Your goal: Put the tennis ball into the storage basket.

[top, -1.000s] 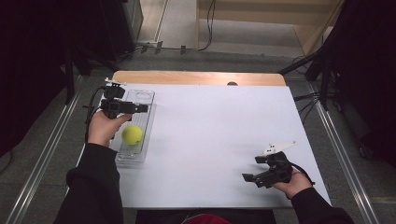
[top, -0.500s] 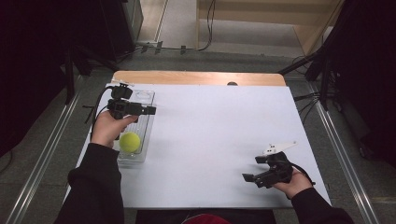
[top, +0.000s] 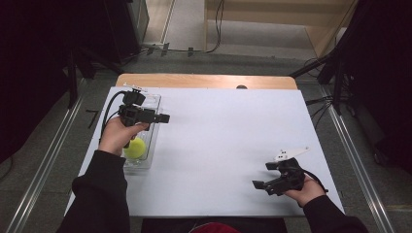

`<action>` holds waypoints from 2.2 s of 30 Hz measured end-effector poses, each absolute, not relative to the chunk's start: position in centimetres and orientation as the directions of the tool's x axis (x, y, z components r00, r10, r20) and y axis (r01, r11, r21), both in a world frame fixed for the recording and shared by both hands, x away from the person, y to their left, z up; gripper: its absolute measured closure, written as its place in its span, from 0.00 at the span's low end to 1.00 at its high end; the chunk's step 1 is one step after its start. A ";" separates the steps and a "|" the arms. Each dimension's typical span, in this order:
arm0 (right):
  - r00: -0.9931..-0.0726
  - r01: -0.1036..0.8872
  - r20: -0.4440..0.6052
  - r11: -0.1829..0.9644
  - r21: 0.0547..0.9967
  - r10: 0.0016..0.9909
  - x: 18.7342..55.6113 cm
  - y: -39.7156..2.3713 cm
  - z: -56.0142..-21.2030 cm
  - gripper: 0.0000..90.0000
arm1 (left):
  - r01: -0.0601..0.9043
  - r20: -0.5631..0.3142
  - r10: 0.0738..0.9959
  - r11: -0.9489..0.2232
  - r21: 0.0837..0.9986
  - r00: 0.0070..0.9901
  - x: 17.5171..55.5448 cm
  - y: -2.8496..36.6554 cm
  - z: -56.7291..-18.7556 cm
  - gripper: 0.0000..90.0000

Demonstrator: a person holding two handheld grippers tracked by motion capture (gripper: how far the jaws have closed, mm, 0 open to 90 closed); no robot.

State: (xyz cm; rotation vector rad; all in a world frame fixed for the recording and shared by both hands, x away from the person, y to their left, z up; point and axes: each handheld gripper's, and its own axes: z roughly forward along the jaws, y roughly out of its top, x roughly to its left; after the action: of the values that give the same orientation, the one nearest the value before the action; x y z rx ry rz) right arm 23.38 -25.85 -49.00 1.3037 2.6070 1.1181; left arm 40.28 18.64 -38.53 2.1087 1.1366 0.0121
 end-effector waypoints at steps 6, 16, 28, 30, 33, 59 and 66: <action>-0.651 0.690 0.282 0.394 0.607 0.705 23.4 -25.9 -49.0 0.06 | 0.709 -0.320 0.710 -0.352 0.611 0.628 39.5 18.2 -38.3 0.27; -0.650 0.690 0.284 0.392 0.608 0.705 23.4 -25.9 -49.0 0.06 | 0.690 -0.315 0.683 -0.382 0.615 0.659 38.4 17.7 -39.1 0.27; -0.641 0.694 0.288 0.377 0.613 0.712 23.4 -26.0 -48.9 0.06 | 0.673 -0.293 0.676 -0.405 0.619 0.676 37.1 17.1 -40.0 0.27; -0.638 0.696 0.292 0.372 0.615 0.712 23.4 -26.0 -48.9 0.06 | 0.671 -0.292 0.672 -0.412 0.616 0.680 36.9 17.1 -40.2 0.27; -0.635 0.698 0.296 0.365 0.616 0.713 23.4 -26.1 -48.8 0.06 | 0.666 -0.291 0.668 -0.413 0.621 0.685 36.6 17.0 -40.4 0.27; -0.633 0.699 0.291 0.367 0.614 0.718 23.4 -26.0 -48.9 0.06 | 0.674 -0.322 0.641 -0.430 0.601 0.697 34.5 16.5 -42.5 0.27; -0.632 0.698 0.287 0.367 0.615 0.720 23.4 -26.1 -48.8 0.06 | 0.649 -0.296 0.631 -0.450 0.614 0.717 33.8 16.4 -42.9 0.27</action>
State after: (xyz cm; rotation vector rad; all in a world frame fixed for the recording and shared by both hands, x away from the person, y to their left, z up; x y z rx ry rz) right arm 23.40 -26.12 -48.84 1.3339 2.5717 1.1332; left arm 33.82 16.37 -42.94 2.1884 0.9669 -0.0314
